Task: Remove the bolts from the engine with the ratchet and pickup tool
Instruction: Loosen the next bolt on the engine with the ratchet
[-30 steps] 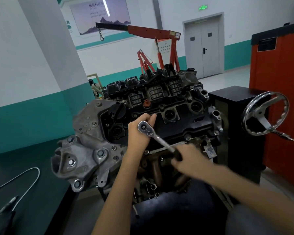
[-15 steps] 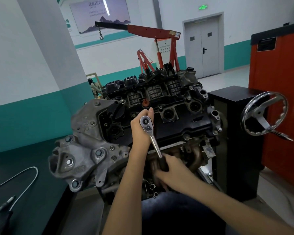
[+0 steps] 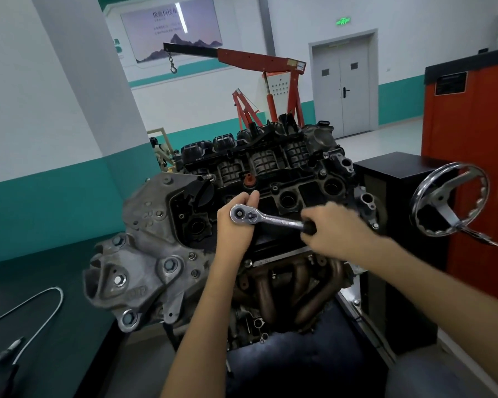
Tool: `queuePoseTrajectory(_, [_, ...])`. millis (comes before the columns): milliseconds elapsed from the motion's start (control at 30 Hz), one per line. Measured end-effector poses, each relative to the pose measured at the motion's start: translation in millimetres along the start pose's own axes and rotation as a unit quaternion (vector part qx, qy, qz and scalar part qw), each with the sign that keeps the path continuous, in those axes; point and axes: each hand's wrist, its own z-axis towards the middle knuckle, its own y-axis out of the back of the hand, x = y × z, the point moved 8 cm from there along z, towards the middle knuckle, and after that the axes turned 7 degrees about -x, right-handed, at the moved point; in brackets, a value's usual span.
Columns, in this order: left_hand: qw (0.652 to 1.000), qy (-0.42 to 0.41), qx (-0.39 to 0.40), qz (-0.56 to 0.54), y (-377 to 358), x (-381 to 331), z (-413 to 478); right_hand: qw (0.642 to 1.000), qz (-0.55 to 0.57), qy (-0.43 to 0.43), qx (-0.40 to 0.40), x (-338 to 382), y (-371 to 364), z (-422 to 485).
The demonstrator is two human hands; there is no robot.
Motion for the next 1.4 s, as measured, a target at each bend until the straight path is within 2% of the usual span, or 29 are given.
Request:
queuePoseTrajectory(67, [1.000, 0.006, -0.019, -0.019, 0.6, 0.7, 0.3, 0.987, 0.144, -0.060, 0.027, 11.9, -33.2, -30.7])
queuePoseTrajectory(167, [0.999, -0.002, -0.029, -0.016, -3.8, -4.1, 0.6, 0.907, 0.397, -0.130, 0.053, 53.2, -80.7, -67.4])
queuePoseTrajectory(233, [1.000, -0.011, -0.028, 0.002, -2.8, -7.5, -0.8, 0.873, 0.459, -0.163, 0.037, 73.0, -94.8, -76.3])
queuePoseTrajectory(267, [1.000, -0.019, -0.018, 0.013, -1.2, -8.5, -1.3, 0.871, 0.461, -0.166, 0.036, 77.3, -96.7, -76.2])
queuePoseTrajectory(333, [0.998, -0.031, 0.020, 0.051, 2.2, -6.1, 0.6, 0.900, 0.411, -0.140, 0.041, 69.0, -87.8, -66.7])
queuePoseTrajectory(400, [0.993, -0.038, 0.062, 0.096, 3.9, -2.3, 5.1, 0.951, 0.292, -0.078, 0.057, 44.3, -67.3, -49.2])
queuePoseTrajectory(467, [0.989, -0.037, 0.093, 0.107, 0.9, -1.7, 9.0, 0.983, 0.166, -0.015, 0.079, 15.8, -41.3, -26.6])
queuePoseTrajectory(567, [0.991, -0.016, 0.097, 0.095, -7.2, -3.0, 9.3, 0.994, 0.016, 0.056, 0.087, -6.9, 1.1, 11.4])
queuePoseTrajectory(633, [0.996, -0.002, 0.067, 0.065, -8.0, -3.0, 5.8, 0.994, -0.027, 0.085, 0.064, -5.3, 15.8, 24.3])
queuePoseTrajectory(700, [1.000, 0.015, 0.018, 0.017, -2.8, 1.1, 2.9, 0.997, -0.020, 0.064, 0.037, -1.8, 12.4, 15.5])
queuePoseTrajectory(767, [0.999, 0.022, -0.023, -0.018, 0.7, 3.1, 0.5, 0.997, 0.076, 0.012, 0.031, 6.0, -12.7, -13.5])
queuePoseTrajectory(867, [0.999, 0.012, -0.049, -0.011, -3.8, -2.2, 0.9, 0.950, 0.297, -0.091, 0.040, 32.5, -60.7, -59.0])
queuePoseTrajectory(933, [0.999, 0.005, -0.048, 0.019, -4.1, -3.3, 2.6, 0.912, 0.386, -0.131, 0.029, 52.5, -78.8, -72.3])
queuePoseTrajectory(967, [0.999, 0.004, -0.040, 0.037, -1.8, -2.2, 2.7, 0.905, 0.403, -0.134, 0.030, 58.3, -82.4, -72.8])
queuePoseTrajectory(1033, [0.998, 0.005, -0.012, 0.062, 5.1, 3.5, 2.4, 0.928, 0.356, -0.104, 0.044, 56.0, -76.4, -64.1])
queuePoseTrajectory(1167, [0.995, -0.045, 0.003, 0.094, 15.7, -0.5, 6.0, 0.980, 0.166, 0.009, 0.108, 21.8, -40.2, -26.7])
queuePoseTrajectory(1233, [0.994, -0.059, 0.023, 0.094, 8.7, -3.5, 10.0, 0.988, 0.072, 0.067, 0.119, 8.6, -17.2, -4.5])
queuePoseTrajectory(1300, [0.996, -0.030, 0.045, 0.074, -1.3, 0.1, 10.1, 0.988, 0.001, 0.112, 0.102, 2.9, 2.9, 13.6])
queuePoseTrajectory(1400, [1.000, 0.000, 0.010, 0.019, -6.5, 3.7, 5.7, 0.994, -0.010, 0.086, 0.063, -6.1, 6.3, 12.3])
